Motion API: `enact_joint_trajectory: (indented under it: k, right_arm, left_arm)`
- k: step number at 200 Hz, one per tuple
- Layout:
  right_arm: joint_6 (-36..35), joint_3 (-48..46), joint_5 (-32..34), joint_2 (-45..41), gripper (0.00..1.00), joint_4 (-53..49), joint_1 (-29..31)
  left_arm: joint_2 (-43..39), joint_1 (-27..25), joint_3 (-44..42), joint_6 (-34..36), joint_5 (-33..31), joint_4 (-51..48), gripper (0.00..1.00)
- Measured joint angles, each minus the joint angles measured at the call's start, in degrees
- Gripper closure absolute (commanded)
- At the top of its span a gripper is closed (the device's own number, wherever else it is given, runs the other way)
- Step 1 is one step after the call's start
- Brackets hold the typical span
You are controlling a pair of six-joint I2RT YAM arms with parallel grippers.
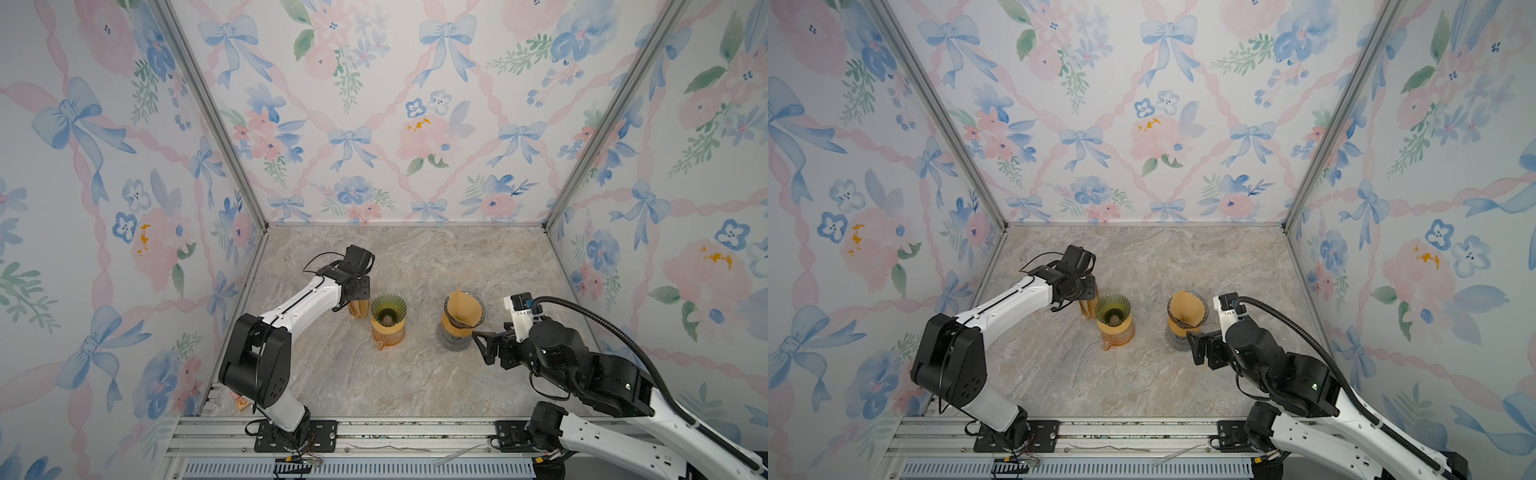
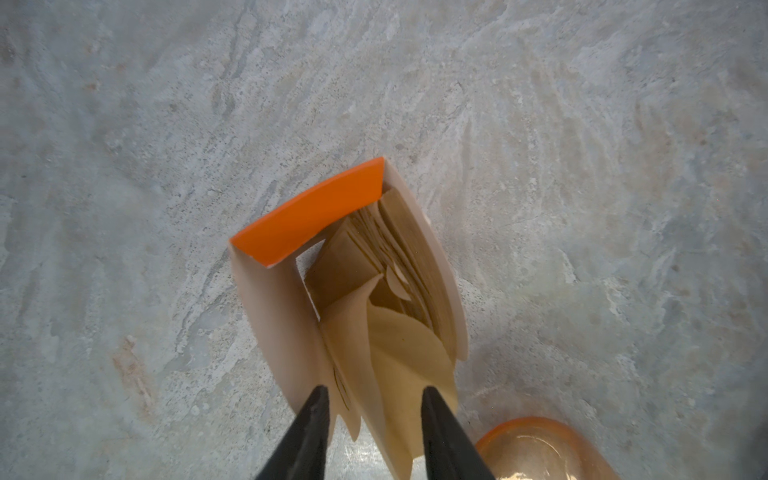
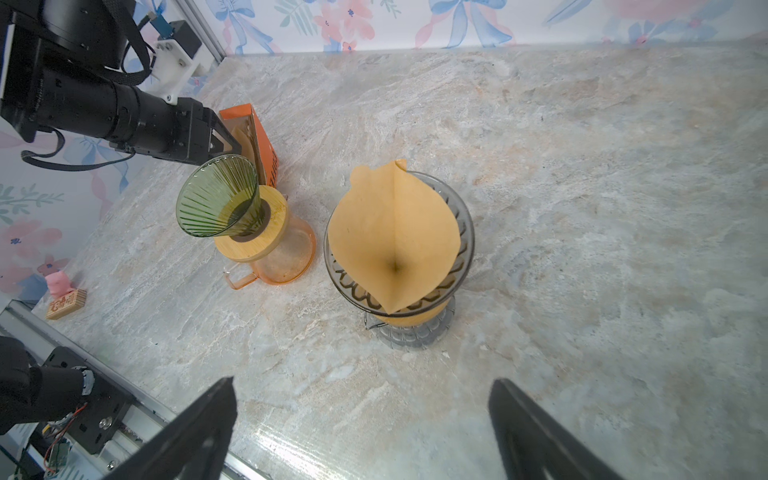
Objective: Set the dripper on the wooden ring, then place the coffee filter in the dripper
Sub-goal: 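Release the green dripper with the right gripper while the left moves to the filter box, then pinch a brown paper filter from the orange box with the left gripper and lift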
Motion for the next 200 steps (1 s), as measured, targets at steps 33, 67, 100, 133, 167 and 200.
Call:
enact_joint_trajectory:
  k: [33, 67, 100, 133, 167, 200]
  right_arm:
    - [0.0, -0.33, 0.02, -0.61, 0.04, -0.83, -0.28]
    - [0.0, -0.44, 0.02, -1.27, 0.04, -1.92, -1.25]
    - [0.0, -0.52, 0.02, -1.7, 0.04, -2.29, -1.77]
    - [0.0, -0.59, 0.02, -2.19, 0.04, -2.34, -2.1]
    - [0.0, -0.52, 0.02, -2.25, 0.04, -3.23, -2.4]
    - [0.0, -0.31, 0.04, -2.51, 0.04, -4.17, -2.43]
  left_arm:
    - [0.17, 0.0, 0.0, -0.76, -0.76, 0.02, 0.68]
    - [0.96, -0.13, 0.0, -1.2, -0.98, 0.07, 0.76]
    - [1.14, -0.33, 0.0, -1.57, -0.96, 0.13, 0.84]
    - [1.09, -0.33, 0.0, -1.97, -0.48, 0.11, 0.92]
    - [-2.12, -0.33, -0.76, -2.43, 1.31, 0.09, 0.99]
    - [-9.18, -0.31, -1.73, -2.38, 3.56, -0.31, 1.0]
